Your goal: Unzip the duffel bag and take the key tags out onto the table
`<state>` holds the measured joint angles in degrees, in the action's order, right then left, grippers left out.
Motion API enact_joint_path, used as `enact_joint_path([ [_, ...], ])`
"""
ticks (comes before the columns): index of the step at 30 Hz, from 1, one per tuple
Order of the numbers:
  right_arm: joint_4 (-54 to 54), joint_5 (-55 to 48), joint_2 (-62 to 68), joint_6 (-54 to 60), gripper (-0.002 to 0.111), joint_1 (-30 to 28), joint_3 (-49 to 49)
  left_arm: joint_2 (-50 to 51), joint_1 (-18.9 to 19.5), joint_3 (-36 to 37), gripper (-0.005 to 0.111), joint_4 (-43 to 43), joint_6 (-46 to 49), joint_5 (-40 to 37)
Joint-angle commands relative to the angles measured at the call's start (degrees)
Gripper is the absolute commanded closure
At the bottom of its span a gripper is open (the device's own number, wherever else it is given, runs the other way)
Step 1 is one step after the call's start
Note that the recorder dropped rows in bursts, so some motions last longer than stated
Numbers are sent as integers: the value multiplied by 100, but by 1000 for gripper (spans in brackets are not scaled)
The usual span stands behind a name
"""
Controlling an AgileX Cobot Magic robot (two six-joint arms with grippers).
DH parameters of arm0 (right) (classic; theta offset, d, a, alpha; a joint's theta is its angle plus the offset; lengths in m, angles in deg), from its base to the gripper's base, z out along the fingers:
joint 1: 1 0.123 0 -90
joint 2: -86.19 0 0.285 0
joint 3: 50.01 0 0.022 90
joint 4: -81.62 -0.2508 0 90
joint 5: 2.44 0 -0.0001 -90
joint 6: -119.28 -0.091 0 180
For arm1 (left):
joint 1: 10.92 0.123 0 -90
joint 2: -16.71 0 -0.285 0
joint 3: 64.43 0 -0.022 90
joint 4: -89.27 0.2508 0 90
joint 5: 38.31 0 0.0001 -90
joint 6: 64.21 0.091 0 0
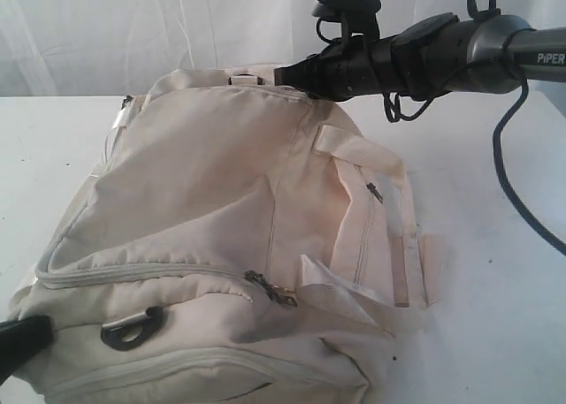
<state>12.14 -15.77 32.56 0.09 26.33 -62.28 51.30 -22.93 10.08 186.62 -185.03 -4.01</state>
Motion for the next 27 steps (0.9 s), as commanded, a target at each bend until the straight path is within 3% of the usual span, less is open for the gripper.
enact_joint_path([
  [1, 18, 5, -102, -24, 108, -1, -4, 0, -8, 19, 107, -783, -19, -1089],
  [8, 57, -363, -518, -24, 108, -198, -4, 0, -8, -148, 107, -1056, -19, -2289],
  [12, 334, -1371, -904, -270, 108, -524, -4, 0, -8, -472, 107, -1033, -19, -3084],
  [22, 4162, -4117, -1817, -1725, 108, -973, -4, 128, -8, -1220, 107, -383, 268, -3619],
  [27, 4636, -5133, -2145, -2023, 108, -973, -4, 551, -8, -1583, 107, 260, 268, -3748],
])
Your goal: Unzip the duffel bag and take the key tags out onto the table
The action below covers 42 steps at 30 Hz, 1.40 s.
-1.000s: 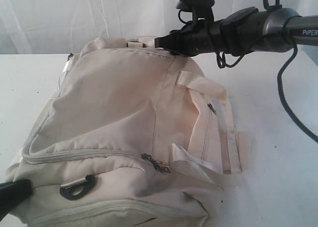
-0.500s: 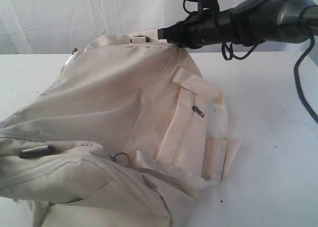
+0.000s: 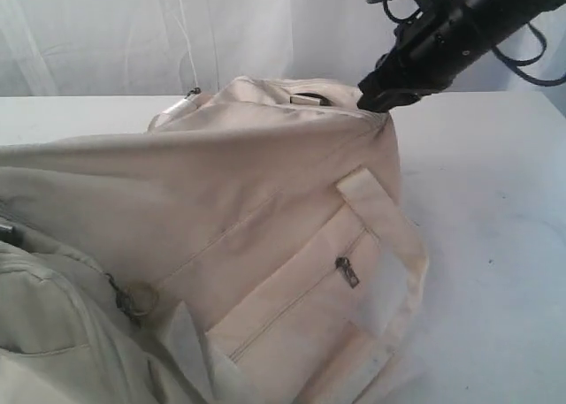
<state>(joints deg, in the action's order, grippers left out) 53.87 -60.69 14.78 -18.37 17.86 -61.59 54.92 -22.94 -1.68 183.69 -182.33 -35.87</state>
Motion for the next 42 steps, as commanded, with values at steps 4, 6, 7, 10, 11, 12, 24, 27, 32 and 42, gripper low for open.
enact_joint_path([
  [4, 405, -818, -736, -518, 108, -125, 32, 803, -7, -782, 107, 552, 189, -725],
  [6, 405, -828, -893, -730, 108, -125, 73, 1154, -7, -1030, 107, 552, 208, -841],
  [7, 405, -828, -1000, -821, 108, -125, 100, 1356, -7, -1179, 107, 552, 208, -850],
  [10, 327, -874, -1207, -1023, 108, -125, 145, 1976, -7, -1667, 107, 552, 305, -785],
  [11, 249, -886, -1253, -1023, 108, -125, 163, 2171, -7, -1868, 107, 552, 344, -687],
  [12, 174, -946, -1291, -1036, 108, -125, 184, 2285, -7, -2032, 107, 552, 437, -537],
  [24, -603, -932, -1329, -998, 108, -104, 1148, 3625, 5, -3640, 107, 552, 1448, 596],
  [27, -633, -895, -1329, -901, 108, -104, 1306, 3671, 5, -3640, 107, 552, 1448, 700],
  [32, -633, -772, -1329, -901, 108, -104, 1367, 3695, 5, -3627, 97, 552, 1513, 518],
  [42, -633, -263, -1329, -901, 108, -104, 1367, 3388, 5, -3624, 26, 552, 1166, 812],
])
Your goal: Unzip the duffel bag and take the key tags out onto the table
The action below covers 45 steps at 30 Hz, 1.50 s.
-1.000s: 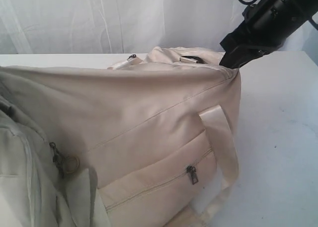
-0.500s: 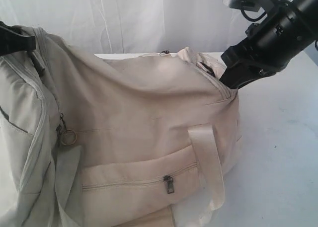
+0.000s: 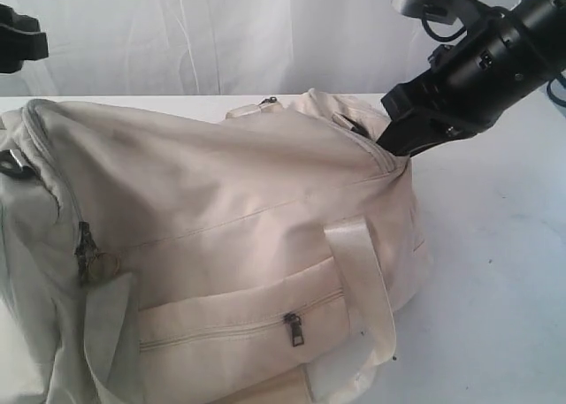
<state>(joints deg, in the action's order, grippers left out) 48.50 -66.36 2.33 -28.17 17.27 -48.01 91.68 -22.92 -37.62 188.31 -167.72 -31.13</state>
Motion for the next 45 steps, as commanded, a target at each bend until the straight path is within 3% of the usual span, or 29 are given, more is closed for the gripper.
enact_joint_path([
  [1, -97, 380, -84, 79, 108, -46, 8, -398, 3, -30, 26, 90, -296, 542],
  [5, -97, 707, -84, 79, 108, -46, 8, -823, 3, -21, 26, 90, -296, 1302],
  [8, -97, 973, -84, 68, 108, -46, 8, -1148, 3, 162, 26, 90, -296, 1450],
  [13, -97, 1386, -84, 68, 108, -46, 8, -1690, 61, 1054, 26, 90, -636, 1507],
  [15, -97, 1554, -84, 57, 108, -46, 8, -1857, 138, 1491, 26, 90, -1060, 1786],
  [20, -97, 1556, -84, 57, 108, -46, 8, -2141, 221, 2264, 26, 90, -1121, 2460],
  [31, -97, 1438, -84, 57, 108, -46, 8, -2659, 221, 2441, 26, 90, -1416, 2462],
  [33, -97, 1438, -84, 57, 108, -46, 8, -2746, 221, 2441, 26, 90, -1372, 2092],
  [36, -97, 1551, -84, 13, 108, -46, 8, -2785, 221, 2441, 26, 90, -1256, 273],
  [37, -97, 1564, -84, 13, 108, -46, 8, -2785, 221, 2441, 26, 90, -1415, 230],
  [40, -97, 1575, -84, 13, 108, -46, 8, -2785, 221, 2631, 26, 90, -1755, 1060],
  [43, -97, 1575, -84, 13, 108, -46, 8, -2785, 221, 2969, 26, 90, -1755, -97],
  [45, -97, 1610, -84, 13, 108, -46, 8, -2785, 221, 3116, 26, 90, -1755, -14],
])
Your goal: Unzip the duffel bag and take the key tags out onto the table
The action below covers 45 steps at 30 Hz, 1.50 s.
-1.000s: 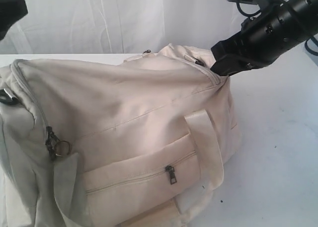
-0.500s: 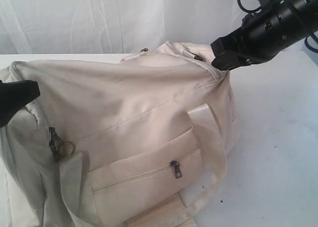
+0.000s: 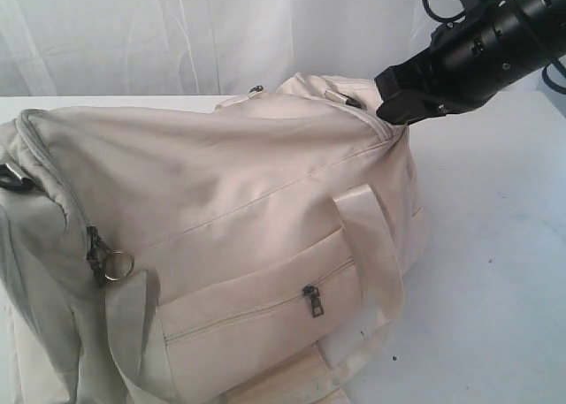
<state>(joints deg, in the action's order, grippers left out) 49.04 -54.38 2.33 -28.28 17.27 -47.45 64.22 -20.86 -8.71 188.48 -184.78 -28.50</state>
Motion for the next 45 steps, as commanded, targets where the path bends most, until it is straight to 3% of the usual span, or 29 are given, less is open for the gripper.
enact_joint_path([
  [1, -151, 446, -84, 24, 108, -46, -47, -39, 15, 280, 26, 57, -49, -45],
  [5, -151, 573, -84, 24, 108, -46, -47, -39, 15, 625, 26, -368, -49, 551],
  [15, -151, 725, -84, 24, 108, -46, -47, -39, 15, 963, 31, -1407, -49, 876],
  [22, -151, 659, -84, 24, 108, -46, -47, -39, 15, 963, 64, -1507, -49, 1312],
  [30, -151, 644, -84, 24, 108, -46, -47, -39, 15, 963, 107, -1490, -35, 1001],
  [39, -140, 396, -84, 24, 108, -46, -47, -39, 15, 874, 107, -1499, -2, 104],
  [45, -130, 46, -84, 24, 108, -46, -47, -39, 15, 448, 107, -1486, 710, 58],
])
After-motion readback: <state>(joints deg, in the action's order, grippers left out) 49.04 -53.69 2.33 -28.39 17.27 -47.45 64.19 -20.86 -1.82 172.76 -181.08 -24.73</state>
